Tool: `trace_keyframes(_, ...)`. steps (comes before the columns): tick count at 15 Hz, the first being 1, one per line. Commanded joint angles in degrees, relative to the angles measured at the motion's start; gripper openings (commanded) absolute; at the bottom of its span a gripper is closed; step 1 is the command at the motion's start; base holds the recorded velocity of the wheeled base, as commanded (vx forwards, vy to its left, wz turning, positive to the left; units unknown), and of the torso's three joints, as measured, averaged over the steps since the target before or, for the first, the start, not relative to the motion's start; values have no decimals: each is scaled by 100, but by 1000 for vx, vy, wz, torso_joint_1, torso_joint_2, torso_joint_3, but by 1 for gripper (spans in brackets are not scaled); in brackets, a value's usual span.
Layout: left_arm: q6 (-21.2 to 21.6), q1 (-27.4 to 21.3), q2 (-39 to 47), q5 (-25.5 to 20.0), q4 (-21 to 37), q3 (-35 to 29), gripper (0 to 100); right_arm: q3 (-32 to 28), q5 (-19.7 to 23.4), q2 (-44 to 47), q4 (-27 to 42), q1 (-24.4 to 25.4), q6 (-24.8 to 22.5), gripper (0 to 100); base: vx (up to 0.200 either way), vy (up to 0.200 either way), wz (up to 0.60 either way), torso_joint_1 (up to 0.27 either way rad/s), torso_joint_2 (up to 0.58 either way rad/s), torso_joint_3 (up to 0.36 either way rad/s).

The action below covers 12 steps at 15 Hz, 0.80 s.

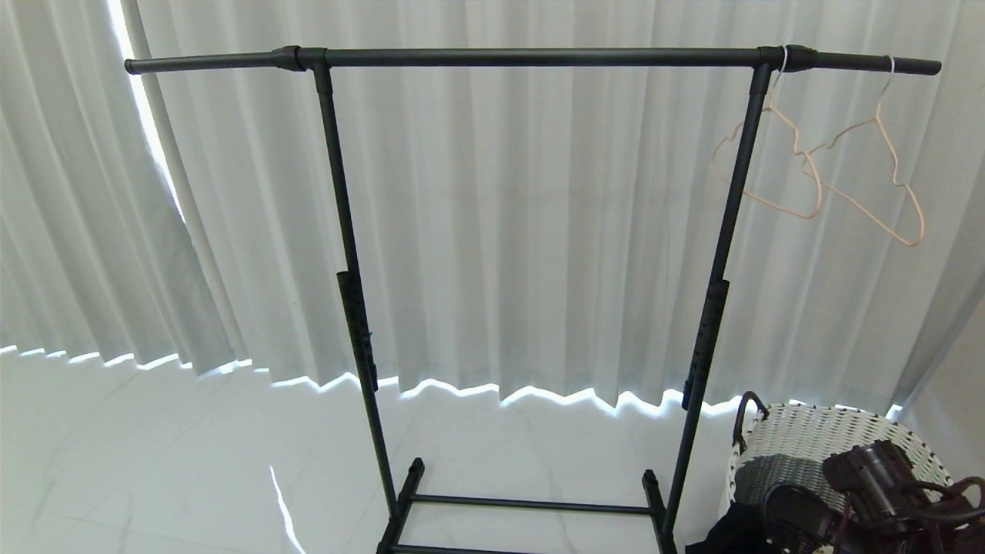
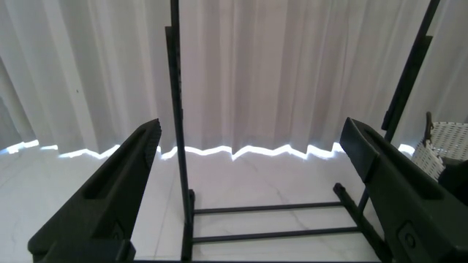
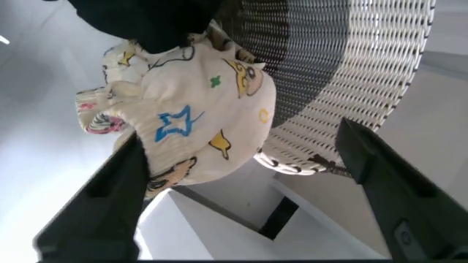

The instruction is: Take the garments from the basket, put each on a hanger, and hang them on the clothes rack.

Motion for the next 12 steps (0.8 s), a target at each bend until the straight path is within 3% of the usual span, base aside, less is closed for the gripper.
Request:
trace_keyframes(1, -3, -1, 9, 5, -2, 0, 100, 3, -1, 63, -64, -3, 10, 100, 0, 0, 0, 0, 0, 0)
trace_keyframes(9, -30, -1, 9, 23, -2, 0, 100, 389, -10, -236, -451, 6, 72, 100, 0, 0, 0, 0, 0, 0)
trace_keyframes(10, -12, -1, 0, 23, -2, 0, 100, 504, -10, -192, -565, 6, 72, 0, 0, 0, 0, 0, 0, 0)
trace_keyframes(12, -12, -1, 9, 23, -2, 0, 100, 556, -10, -139, -644, 6, 81, 0, 0, 0, 0, 0, 0, 0)
